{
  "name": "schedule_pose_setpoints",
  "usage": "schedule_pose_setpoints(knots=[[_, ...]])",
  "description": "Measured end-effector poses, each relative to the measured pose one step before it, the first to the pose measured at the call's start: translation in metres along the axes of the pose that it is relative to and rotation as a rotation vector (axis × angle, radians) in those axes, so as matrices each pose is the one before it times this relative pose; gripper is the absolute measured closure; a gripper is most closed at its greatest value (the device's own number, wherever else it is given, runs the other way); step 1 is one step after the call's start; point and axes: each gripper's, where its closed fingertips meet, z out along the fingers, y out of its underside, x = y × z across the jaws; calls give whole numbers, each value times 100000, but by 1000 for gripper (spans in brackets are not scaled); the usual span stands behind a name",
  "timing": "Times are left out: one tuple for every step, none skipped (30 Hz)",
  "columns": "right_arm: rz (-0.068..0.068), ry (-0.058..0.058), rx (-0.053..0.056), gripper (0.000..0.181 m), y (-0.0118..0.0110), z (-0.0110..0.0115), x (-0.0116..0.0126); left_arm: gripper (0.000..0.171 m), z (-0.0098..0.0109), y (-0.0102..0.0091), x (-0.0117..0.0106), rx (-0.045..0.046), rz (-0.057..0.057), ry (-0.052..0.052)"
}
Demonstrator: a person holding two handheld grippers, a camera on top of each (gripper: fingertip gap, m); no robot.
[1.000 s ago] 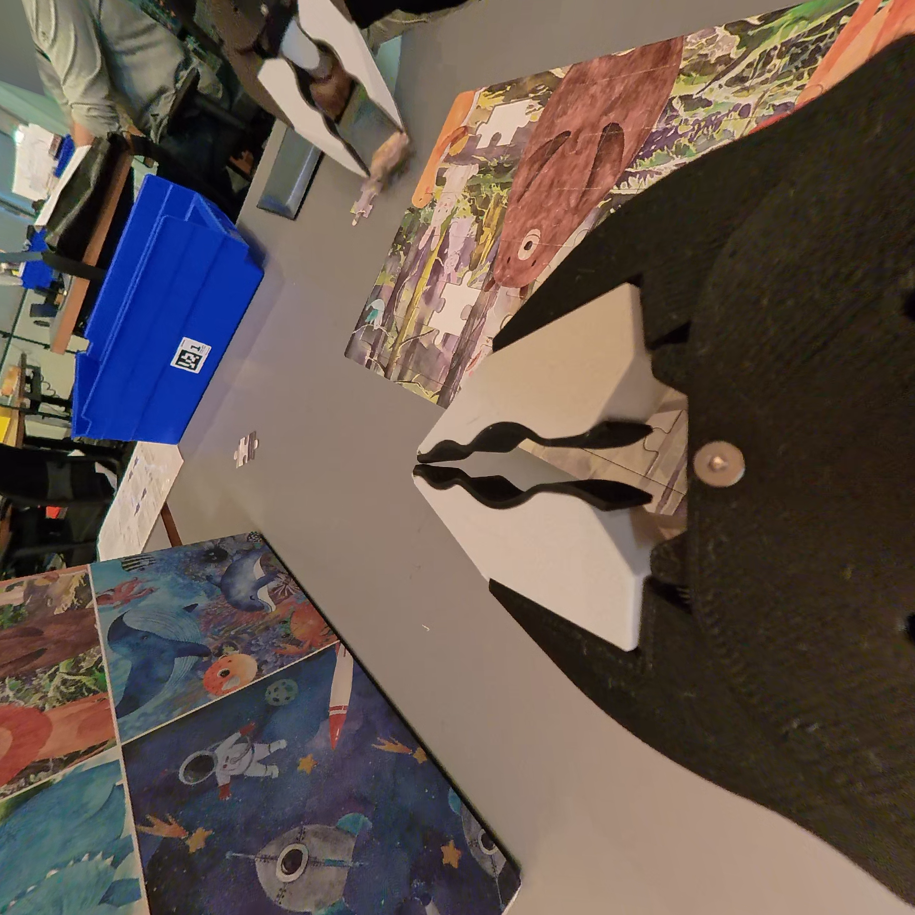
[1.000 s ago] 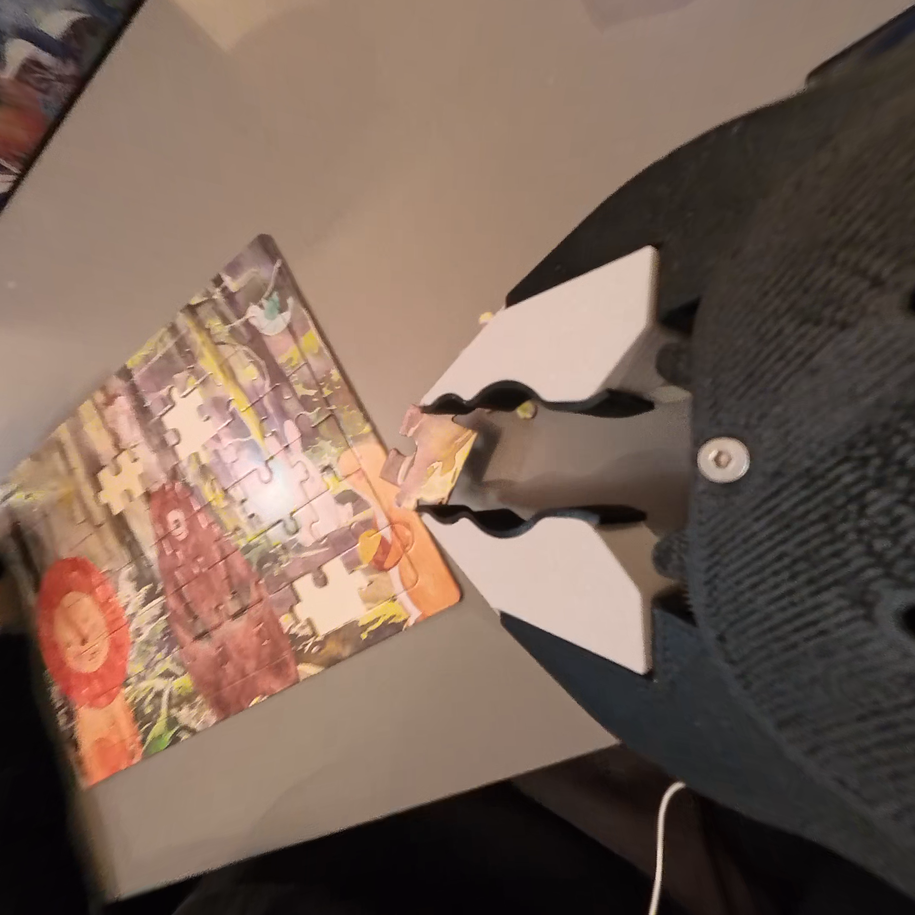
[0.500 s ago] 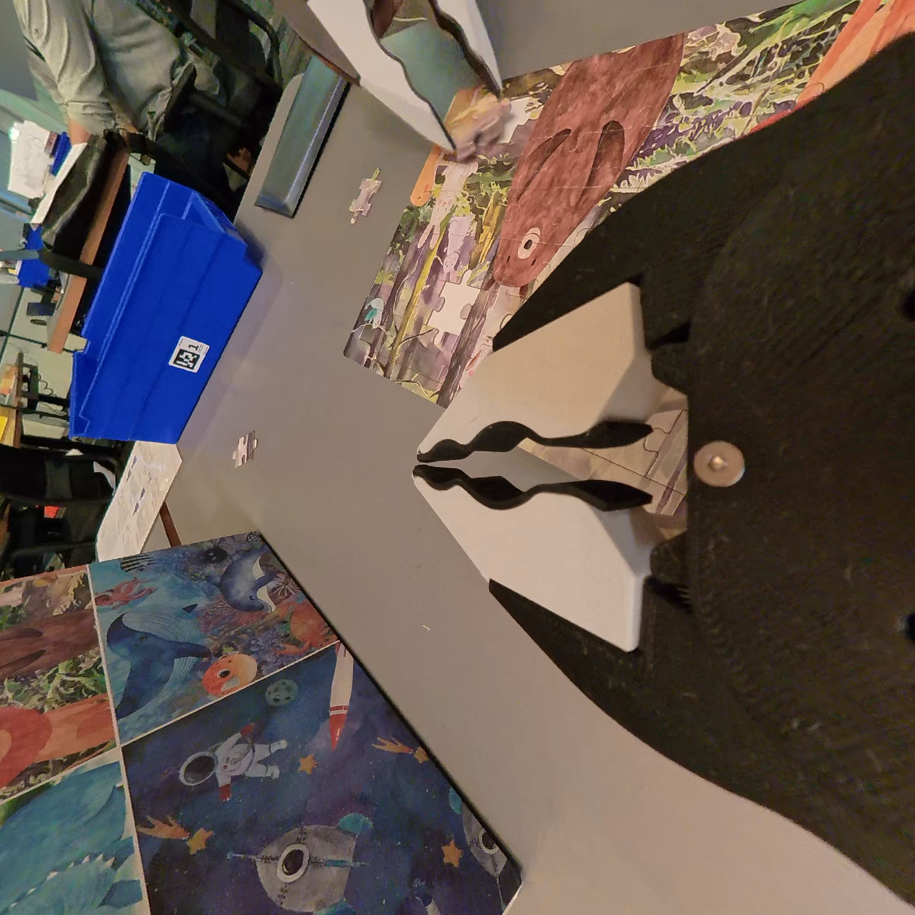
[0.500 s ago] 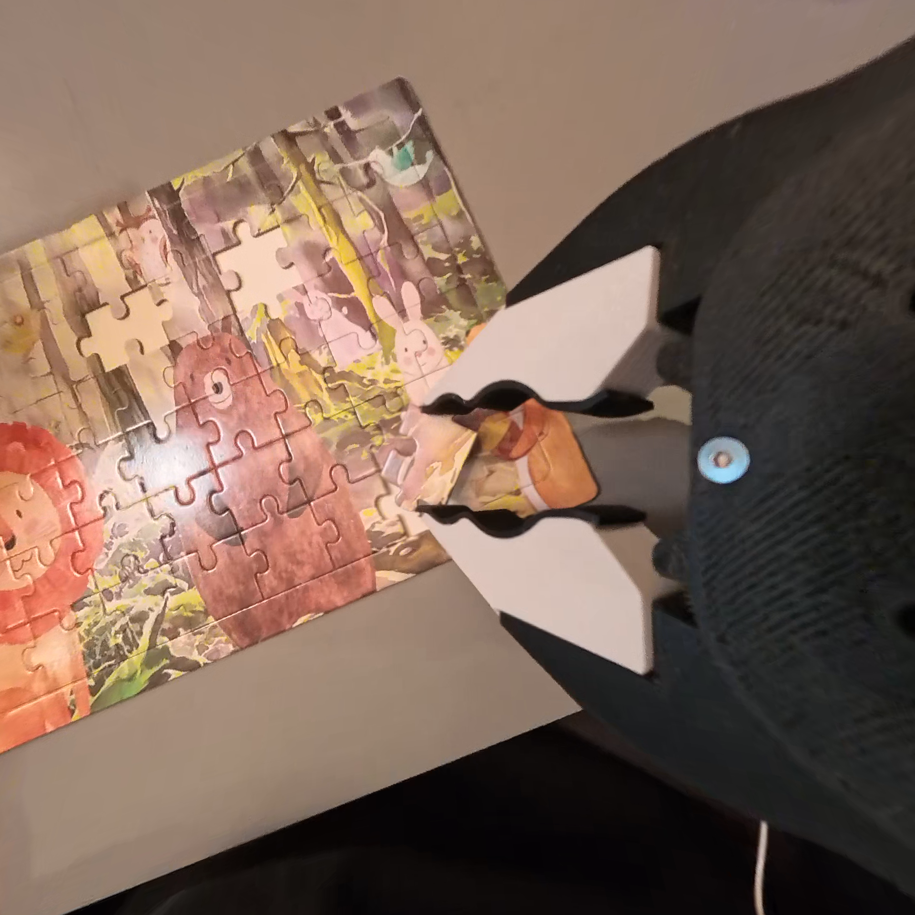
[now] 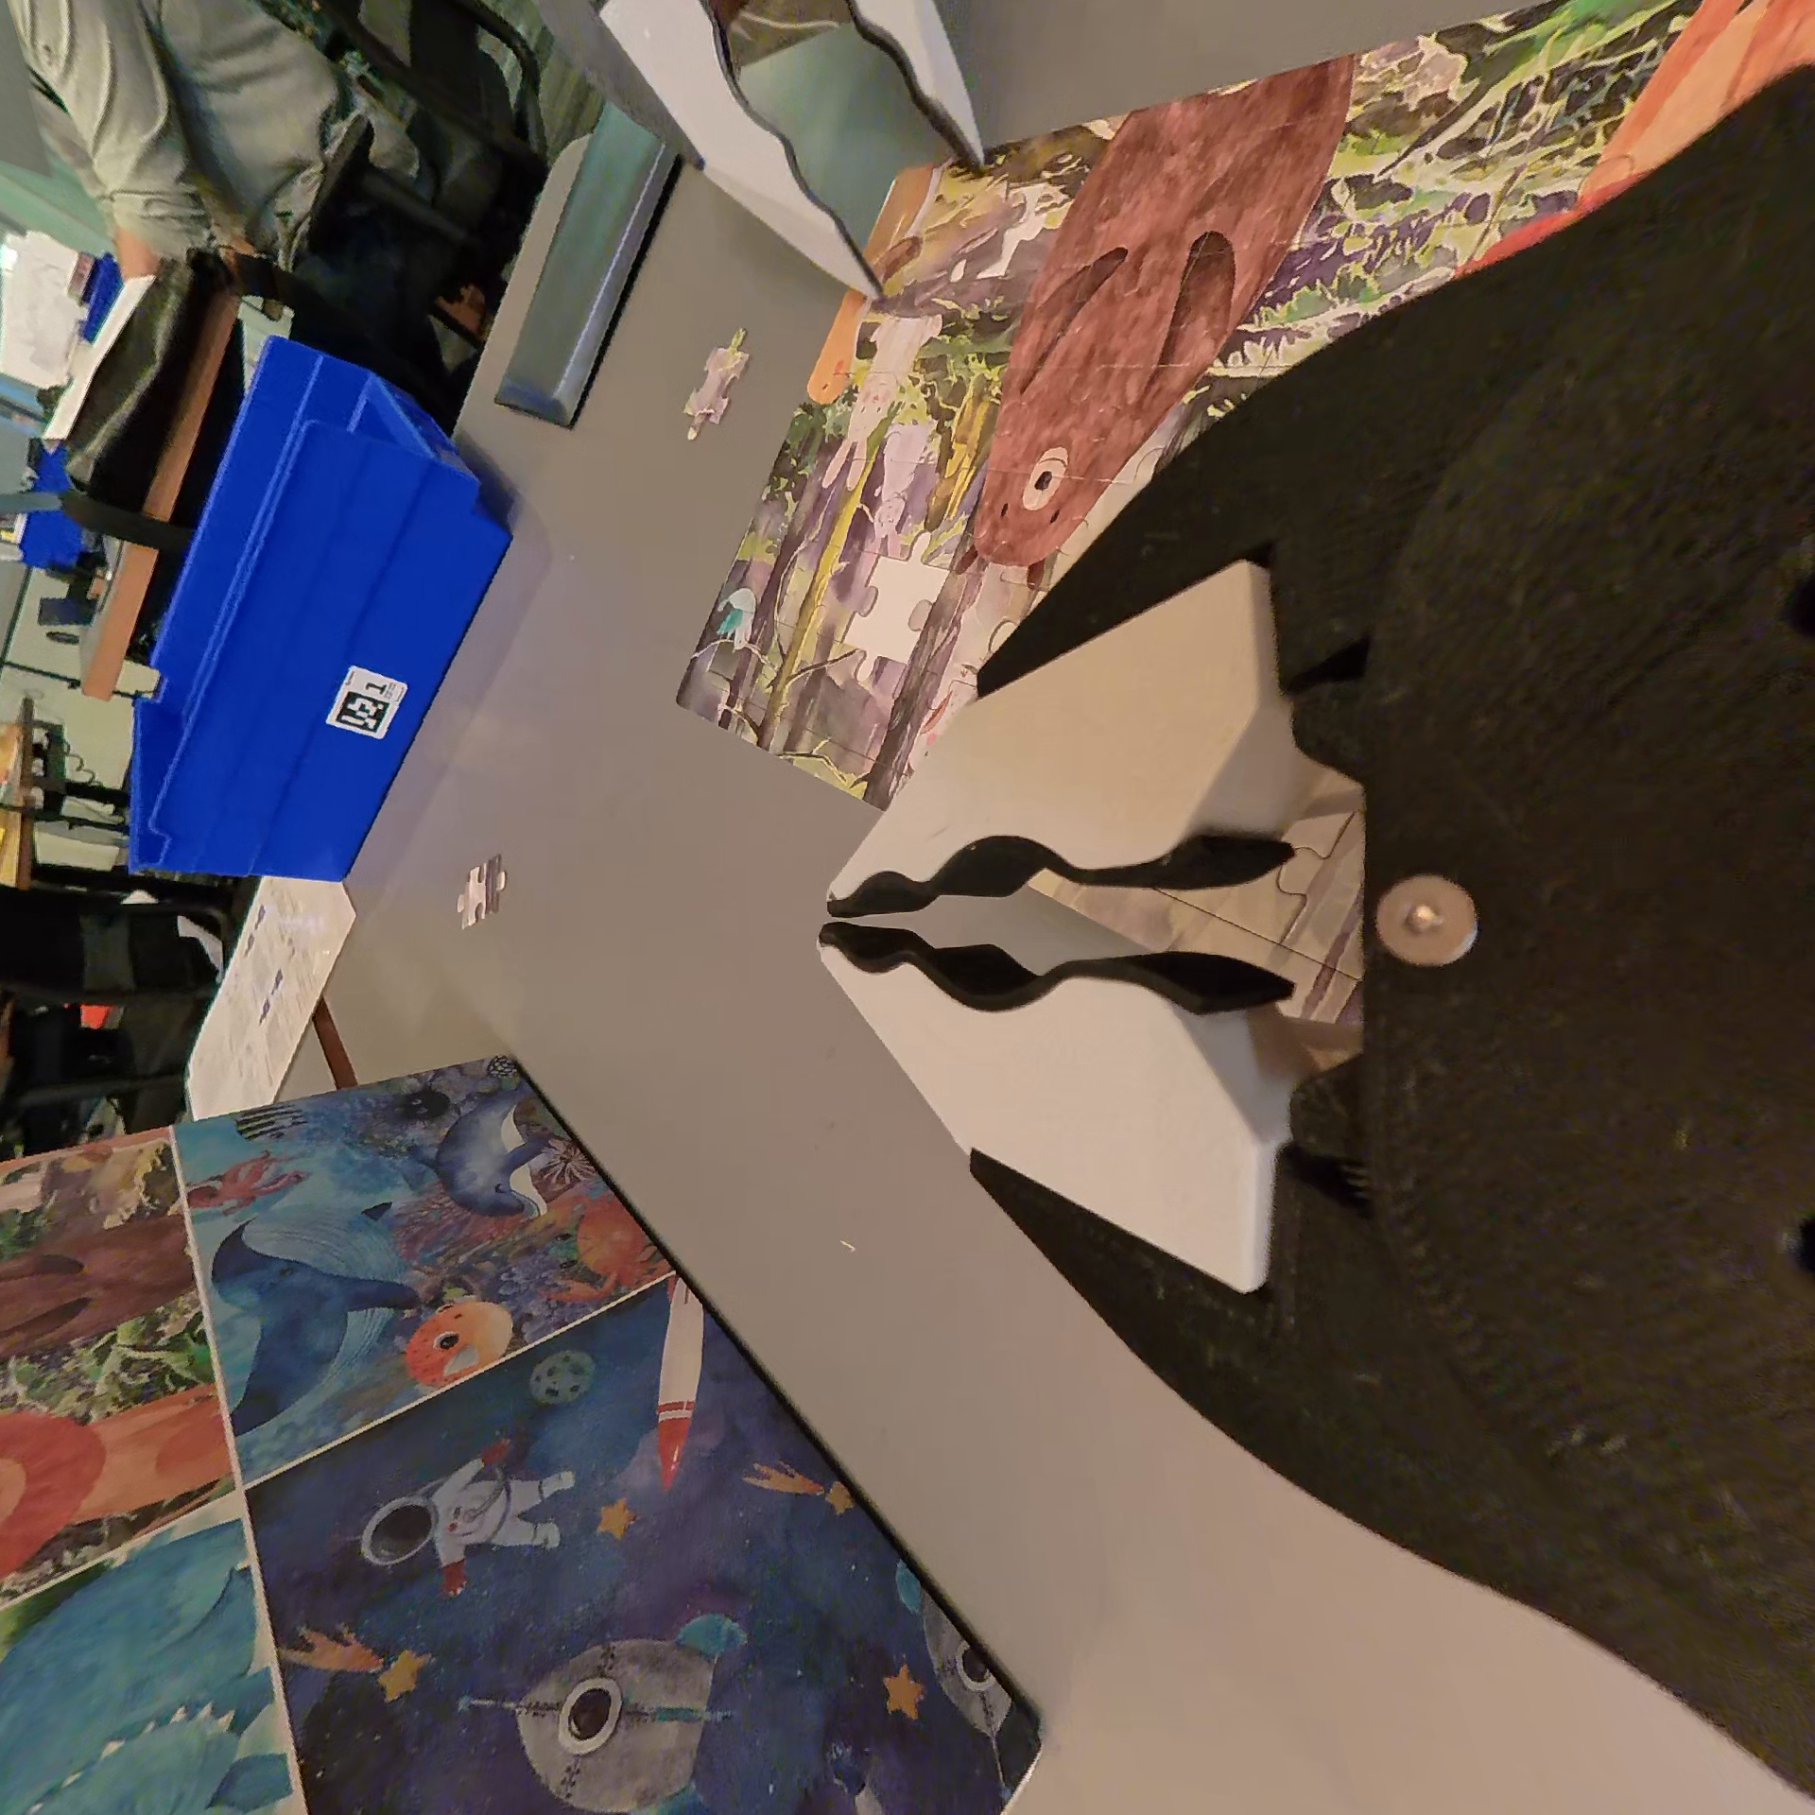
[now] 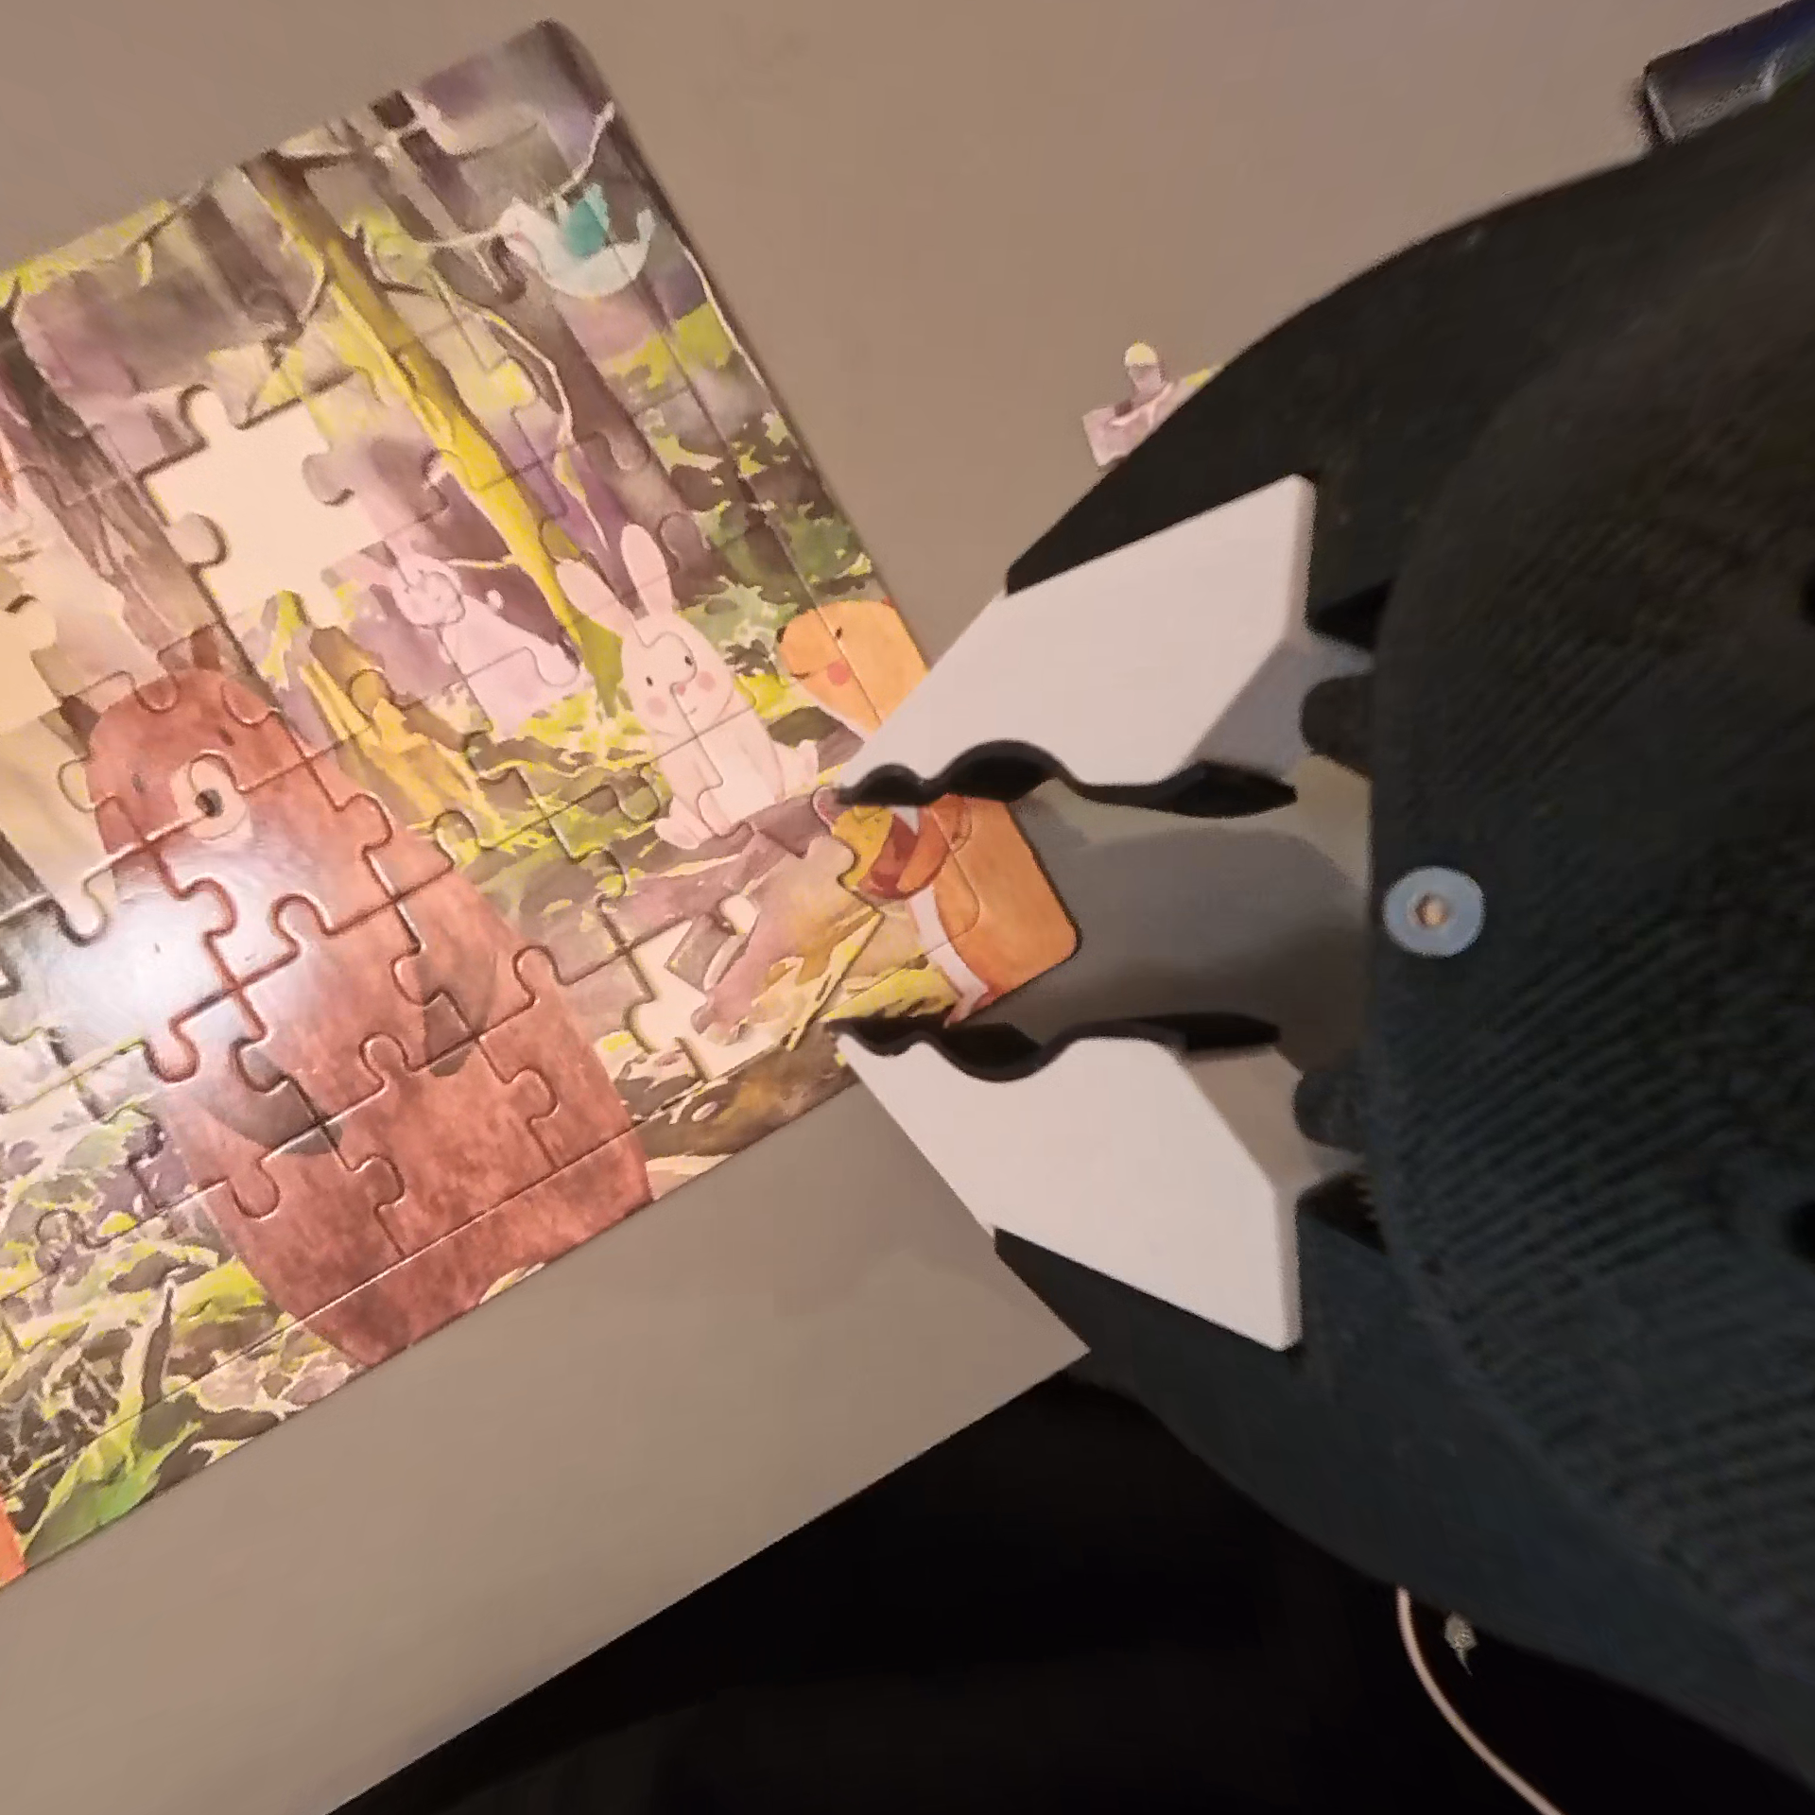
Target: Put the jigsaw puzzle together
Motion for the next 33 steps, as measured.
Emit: schedule_pose_setpoints(knots=[[668,-526,-587,140,271,46,58,171,-11,-16,5,23,124,-56],[430,-1125,1044,142,-58,-69,-82,171,-6,-25,1,89,103,-100],[596,-1629,-100,143,76,-35,-189,171,-19,-13,-5,80,17,-51],[12,-725,86,143,32,-40,-123,171,0,-8,-12,38,-77,31],[-549,-340,75,143,10,-13,-88,171,1,5,-5,12,-129,71],[-700,-1214,204,144,-49,11,-263,171,3,-3,8,0,-76,87],[-741,-1899,349,145,-89,35,-394,171,5,2,8,-14,39,-16],[-887,-1713,317,146,-107,61,-363,171,8,9,7,-59,124,-70],[-935,-1217,320,146,-131,90,-294,171,-3,2,-3,-76,129,-64],[-832,-514,109,145,-110,79,-171,171,13,3,5,-33,84,-40],[-595,17,-111,145,-43,36,-52,171,4,5,12,-31,36,12],[-95,-462,-13,145,-12,-1,-99,171,-3,5,-4,-37,20,-20],[59,-732,65,145,25,-27,-106,171,2,-1,-11,-15,4,-12],[19,-447,234,145,16,-60,-48,171,0,1,3,-6,-13,17],[110,388,558,146,-24,-105,111,171,1,-3,2,21,-5,13],[211,1231,1015,147,-137,-145,269,171,0,0,0,2,12,8],[63,1420,1414,147,-213,-143,328,171,5,2,9,-9,30,-10],[-580,1361,1898,145,-323,-90,298,171,7,2,1,-35,35,1],[-1182,931,2095,144,-326,-28,205,171,16,15,5,-76,29,12],[-1530,-168,1739,141,-248,89,32,171,7,17,0,-71,33,0],[-1224,-678,1209,137,-111,166,-28,171,14,18,4,-101,36,9],[-788,-938,735,134,-9,204,-43,171,10,24,6,-118,48,-36],[-634,-764,549,132,19,213,0,171,3,-7,-6,-37,70,-47],[-909,-498,586,130,27,195,12,171,-7,-7,13,26,70,-19],[-1263,-210,430,130,52,174,13,171,-11,-12,-2,58,60,-35],[-1372,128,-76,130,124,165,6,171,-9,-13,-6,46,33,-13],[-1559,826,76,130,83,126,77,171,-8,-15,2,62,-47,7],[-1717,899,641,132,-46,37,56,171,0,-21,8,214,-292,201],[-1131,34,313,133,-6,4,-62,171,-21,-49,21,353,-539,453],[-696,-480,112,135,-15,6,-126,171,-23,-46,4,415,-559,358],[-594,-573,195,139,-19,-7,-139,171,-35,-38,-39,368,-428,146],[-509,44,19,140,0,-2,-21,171,-40,-35,-42,299,-328,-1],[-221,86,-135,140,1,-8,11,171,-34,-32,-39,259,-277,22]])
